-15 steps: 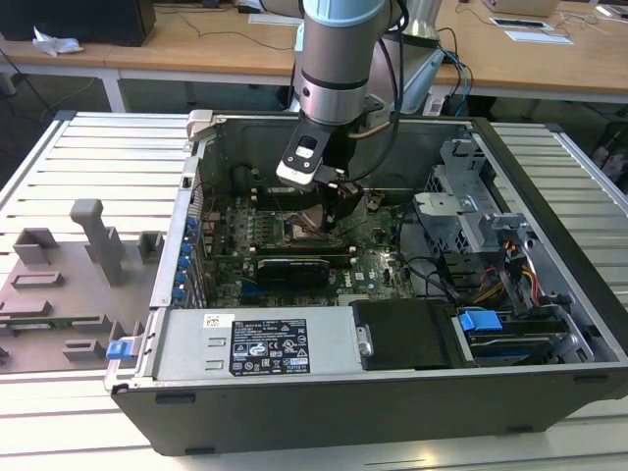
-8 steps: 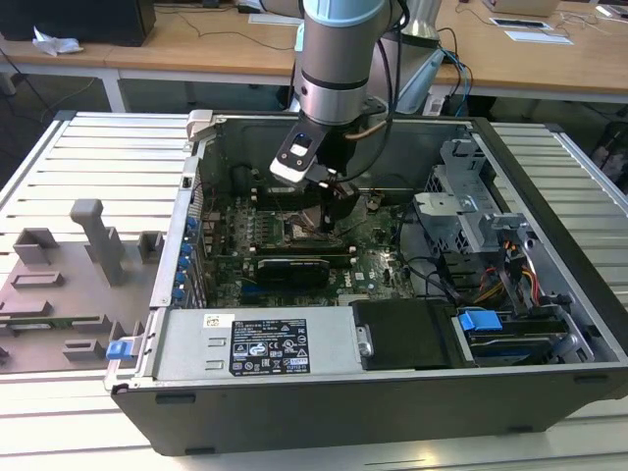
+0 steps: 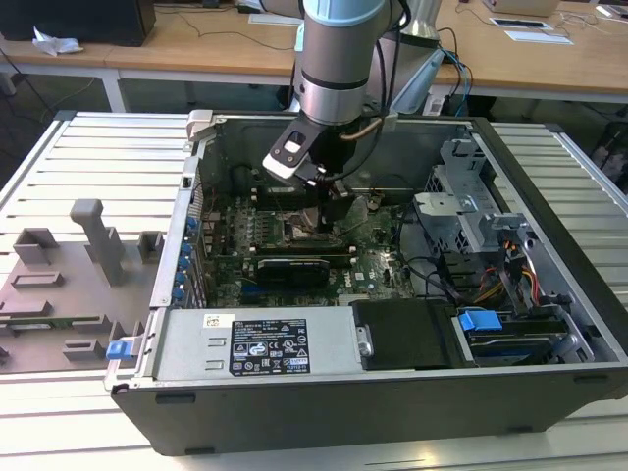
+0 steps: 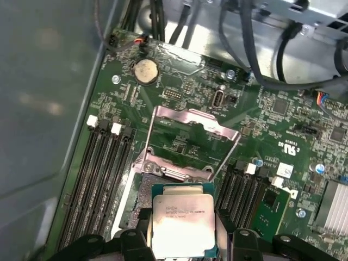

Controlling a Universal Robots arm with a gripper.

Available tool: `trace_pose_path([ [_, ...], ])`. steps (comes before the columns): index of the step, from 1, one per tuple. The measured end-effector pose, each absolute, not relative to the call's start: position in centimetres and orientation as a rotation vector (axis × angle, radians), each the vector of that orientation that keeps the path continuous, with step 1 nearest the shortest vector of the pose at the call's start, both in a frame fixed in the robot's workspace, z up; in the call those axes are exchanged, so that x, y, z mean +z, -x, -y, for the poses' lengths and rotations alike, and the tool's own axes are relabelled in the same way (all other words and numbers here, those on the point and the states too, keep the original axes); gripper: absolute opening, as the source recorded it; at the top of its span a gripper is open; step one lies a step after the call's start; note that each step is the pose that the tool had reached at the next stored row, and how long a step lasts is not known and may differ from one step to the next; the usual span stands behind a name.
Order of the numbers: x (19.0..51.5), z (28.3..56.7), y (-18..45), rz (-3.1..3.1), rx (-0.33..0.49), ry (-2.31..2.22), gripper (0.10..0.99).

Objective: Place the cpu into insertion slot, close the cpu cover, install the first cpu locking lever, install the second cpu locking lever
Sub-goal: 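Place the cpu into insertion slot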

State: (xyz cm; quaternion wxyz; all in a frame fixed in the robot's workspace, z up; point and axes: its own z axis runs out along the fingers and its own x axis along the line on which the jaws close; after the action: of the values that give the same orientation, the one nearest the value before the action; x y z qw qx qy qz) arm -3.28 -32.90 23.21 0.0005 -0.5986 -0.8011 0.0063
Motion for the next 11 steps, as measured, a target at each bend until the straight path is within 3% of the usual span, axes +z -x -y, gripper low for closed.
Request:
trace_pose_path([
  [11,23.16,32.56,3.29,2.327,0.02,2.108,0.545],
])
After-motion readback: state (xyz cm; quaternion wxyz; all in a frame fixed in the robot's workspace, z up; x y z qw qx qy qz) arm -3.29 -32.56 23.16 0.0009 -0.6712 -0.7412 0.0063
